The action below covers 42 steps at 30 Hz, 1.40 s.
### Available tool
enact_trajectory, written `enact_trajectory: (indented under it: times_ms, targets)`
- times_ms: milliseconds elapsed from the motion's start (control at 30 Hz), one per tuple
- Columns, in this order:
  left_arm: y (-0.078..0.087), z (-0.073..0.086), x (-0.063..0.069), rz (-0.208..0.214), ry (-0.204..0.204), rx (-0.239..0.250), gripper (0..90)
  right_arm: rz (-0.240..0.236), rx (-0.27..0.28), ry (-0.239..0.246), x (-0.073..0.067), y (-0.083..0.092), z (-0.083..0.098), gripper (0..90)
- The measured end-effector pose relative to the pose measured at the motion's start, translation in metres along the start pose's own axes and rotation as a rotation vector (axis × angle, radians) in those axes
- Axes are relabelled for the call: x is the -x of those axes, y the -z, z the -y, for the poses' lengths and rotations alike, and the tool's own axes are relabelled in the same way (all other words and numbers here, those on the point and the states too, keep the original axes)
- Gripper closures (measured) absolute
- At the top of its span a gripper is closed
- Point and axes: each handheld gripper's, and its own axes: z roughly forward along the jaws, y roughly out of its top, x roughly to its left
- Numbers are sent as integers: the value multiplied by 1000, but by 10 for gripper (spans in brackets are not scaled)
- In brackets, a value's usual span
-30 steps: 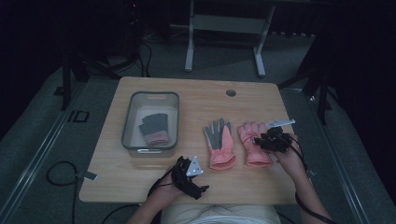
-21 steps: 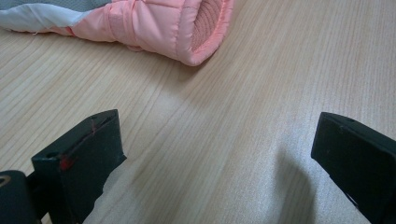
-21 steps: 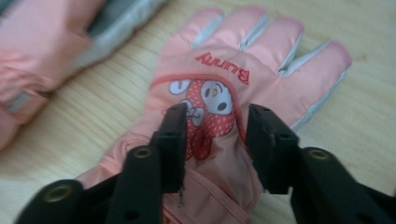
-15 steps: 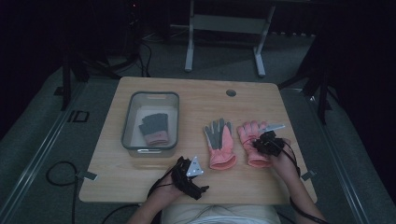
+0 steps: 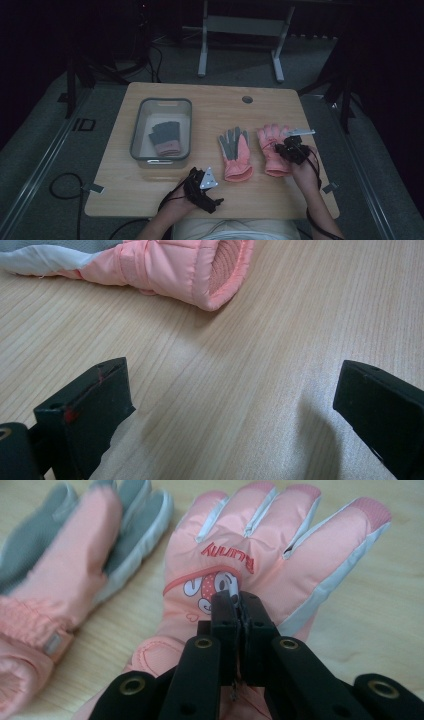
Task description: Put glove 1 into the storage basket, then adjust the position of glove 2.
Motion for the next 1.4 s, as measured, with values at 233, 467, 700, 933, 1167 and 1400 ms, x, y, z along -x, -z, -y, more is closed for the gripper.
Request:
enact_trajectory:
  times_ms: [233,467,700,933,1167,1400]
  targets:
    - [0,0,0,0,-1,0,18,-17,103,-28,-6,40,-25,871]
    - [0,0,1,-1,-5,-3,18,-34,152,6,-27,66,-47,870]
    - [0,0,0,-1,7,4,18,-59,210,4,-55,79,-65,871]
    - [1,0,0,1,6,7,18,-84,216,14,-84,72,-72,871]
    - [1,0,0,6,10,12,18,-62,98,21,-113,34,-64,871]
    - [1,0,0,9,12,14,18,-62,15,27,-125,6,-52,870]
